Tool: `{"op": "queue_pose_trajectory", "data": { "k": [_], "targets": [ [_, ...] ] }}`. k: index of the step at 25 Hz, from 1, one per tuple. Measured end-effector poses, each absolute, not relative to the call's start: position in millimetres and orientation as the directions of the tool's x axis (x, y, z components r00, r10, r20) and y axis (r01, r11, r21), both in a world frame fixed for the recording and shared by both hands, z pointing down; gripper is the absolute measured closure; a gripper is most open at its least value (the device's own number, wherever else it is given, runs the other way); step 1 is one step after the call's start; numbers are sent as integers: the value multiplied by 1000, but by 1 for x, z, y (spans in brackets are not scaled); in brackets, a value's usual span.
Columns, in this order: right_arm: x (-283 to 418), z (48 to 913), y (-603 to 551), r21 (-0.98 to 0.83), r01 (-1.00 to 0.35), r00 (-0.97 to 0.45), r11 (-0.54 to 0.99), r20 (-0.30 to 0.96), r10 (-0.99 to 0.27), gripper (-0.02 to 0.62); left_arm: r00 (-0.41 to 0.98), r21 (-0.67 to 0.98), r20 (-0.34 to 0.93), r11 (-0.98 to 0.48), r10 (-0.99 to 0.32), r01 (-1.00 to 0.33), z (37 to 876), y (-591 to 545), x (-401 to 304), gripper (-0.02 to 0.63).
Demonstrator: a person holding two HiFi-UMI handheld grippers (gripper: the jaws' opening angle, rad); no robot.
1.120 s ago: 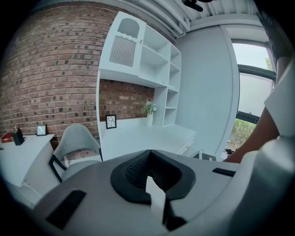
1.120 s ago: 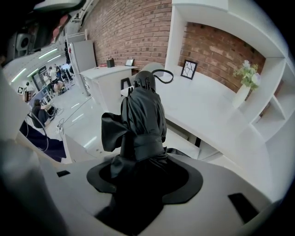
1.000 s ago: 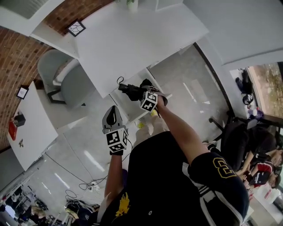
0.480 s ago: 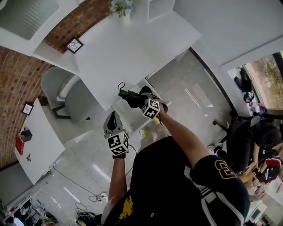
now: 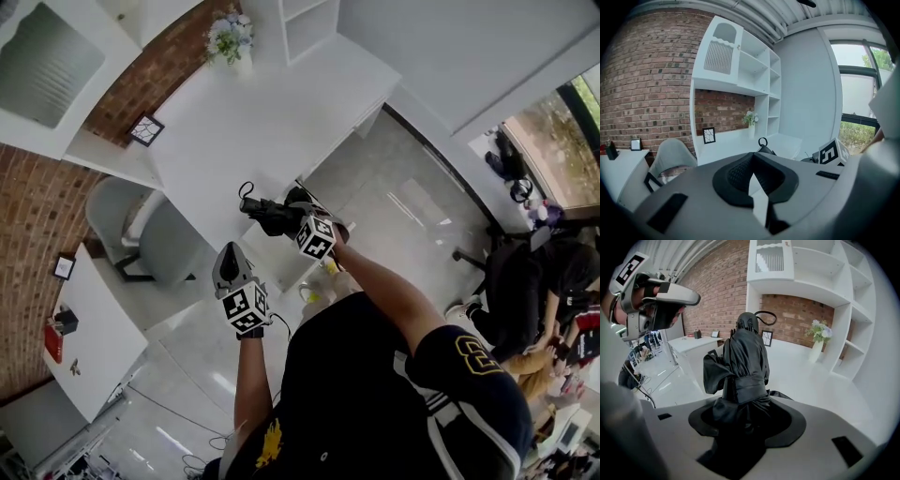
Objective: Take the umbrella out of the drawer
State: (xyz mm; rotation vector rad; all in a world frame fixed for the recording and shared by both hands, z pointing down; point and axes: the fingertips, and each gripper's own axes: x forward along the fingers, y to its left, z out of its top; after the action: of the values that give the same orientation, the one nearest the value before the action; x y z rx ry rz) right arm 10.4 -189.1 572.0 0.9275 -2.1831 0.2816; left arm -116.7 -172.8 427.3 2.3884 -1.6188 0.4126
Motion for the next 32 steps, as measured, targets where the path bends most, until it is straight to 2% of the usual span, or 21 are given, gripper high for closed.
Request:
{"op": "queue_pose_trajectory", "data": {
  "k": [18, 32],
  "targets": [
    [44, 484, -211, 135, -779, -446, 612, 567, -693, 340, 423, -5, 269, -441, -865, -898, 380, -212, -86, 589],
    [57, 401, -226, 160, -813, -460, 560, 413, -786, 339, 453, -29, 186, -466, -872, -884, 335, -222, -71, 589]
  ]
}}
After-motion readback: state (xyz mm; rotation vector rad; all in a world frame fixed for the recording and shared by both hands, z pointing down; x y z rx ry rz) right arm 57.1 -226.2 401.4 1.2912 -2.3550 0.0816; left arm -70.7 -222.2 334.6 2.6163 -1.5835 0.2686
